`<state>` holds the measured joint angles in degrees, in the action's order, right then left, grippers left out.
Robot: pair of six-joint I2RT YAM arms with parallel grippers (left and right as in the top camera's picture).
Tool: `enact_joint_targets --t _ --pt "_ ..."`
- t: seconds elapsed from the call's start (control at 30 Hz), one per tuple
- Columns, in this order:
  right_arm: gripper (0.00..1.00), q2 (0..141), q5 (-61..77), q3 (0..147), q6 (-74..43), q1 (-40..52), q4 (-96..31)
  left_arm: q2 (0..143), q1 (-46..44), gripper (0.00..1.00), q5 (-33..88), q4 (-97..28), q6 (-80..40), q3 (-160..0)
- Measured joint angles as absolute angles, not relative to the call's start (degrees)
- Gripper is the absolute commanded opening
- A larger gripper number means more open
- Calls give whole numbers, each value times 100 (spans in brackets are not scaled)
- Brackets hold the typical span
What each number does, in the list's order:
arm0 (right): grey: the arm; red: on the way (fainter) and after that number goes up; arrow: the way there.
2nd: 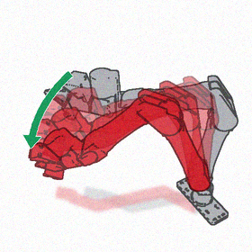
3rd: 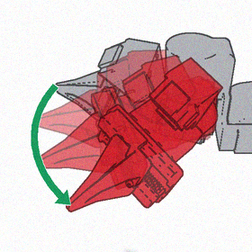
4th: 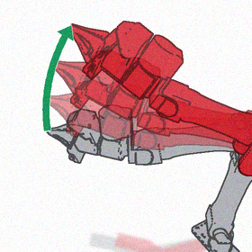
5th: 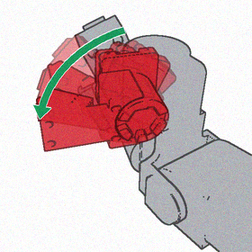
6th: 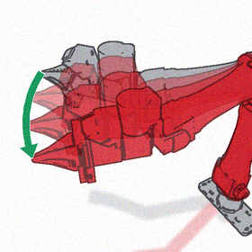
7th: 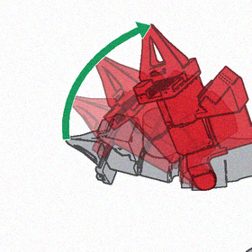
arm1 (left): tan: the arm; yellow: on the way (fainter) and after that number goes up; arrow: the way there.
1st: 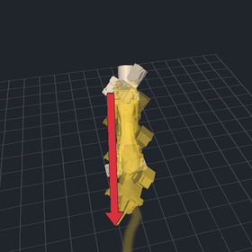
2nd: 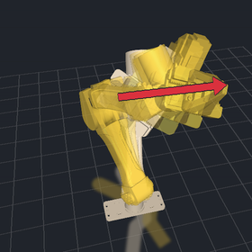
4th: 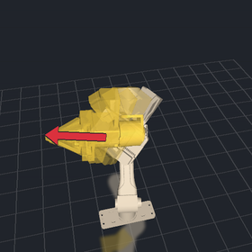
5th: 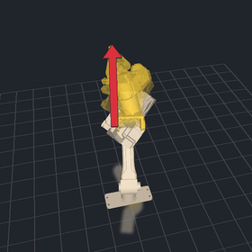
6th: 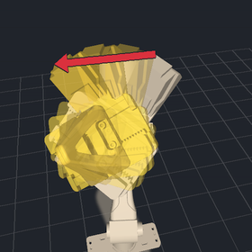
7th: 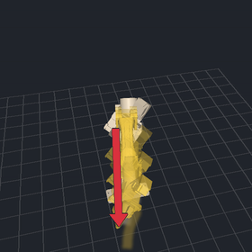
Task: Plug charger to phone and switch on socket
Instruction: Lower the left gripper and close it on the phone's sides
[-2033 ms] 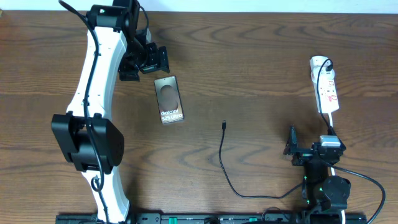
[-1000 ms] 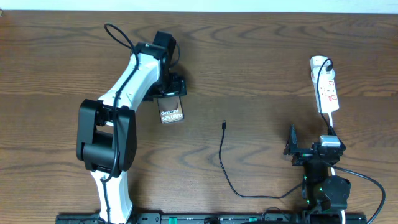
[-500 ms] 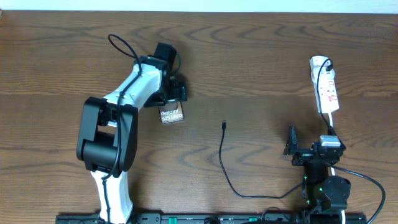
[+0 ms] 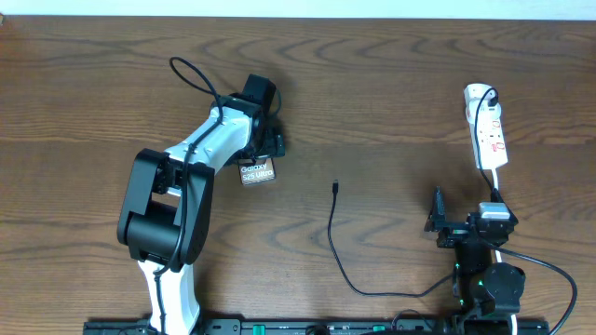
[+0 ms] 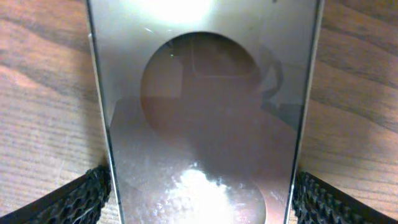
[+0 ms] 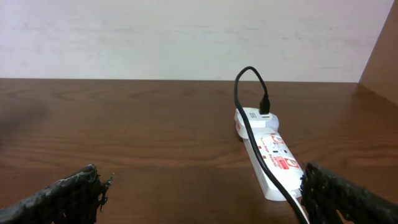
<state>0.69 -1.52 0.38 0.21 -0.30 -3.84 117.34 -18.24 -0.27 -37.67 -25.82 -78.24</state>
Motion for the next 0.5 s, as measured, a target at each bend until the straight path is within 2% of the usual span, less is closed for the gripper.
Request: enact_joint_targets --t 0.23,0.5 --pt "99 69 -152 38 21 -30 -384 11721 -1824 81 62 -4069 -2958 -7824" --pt "99 69 -152 40 19 -30 -384 11699 -1824 79 169 -4423 -3024 -7824"
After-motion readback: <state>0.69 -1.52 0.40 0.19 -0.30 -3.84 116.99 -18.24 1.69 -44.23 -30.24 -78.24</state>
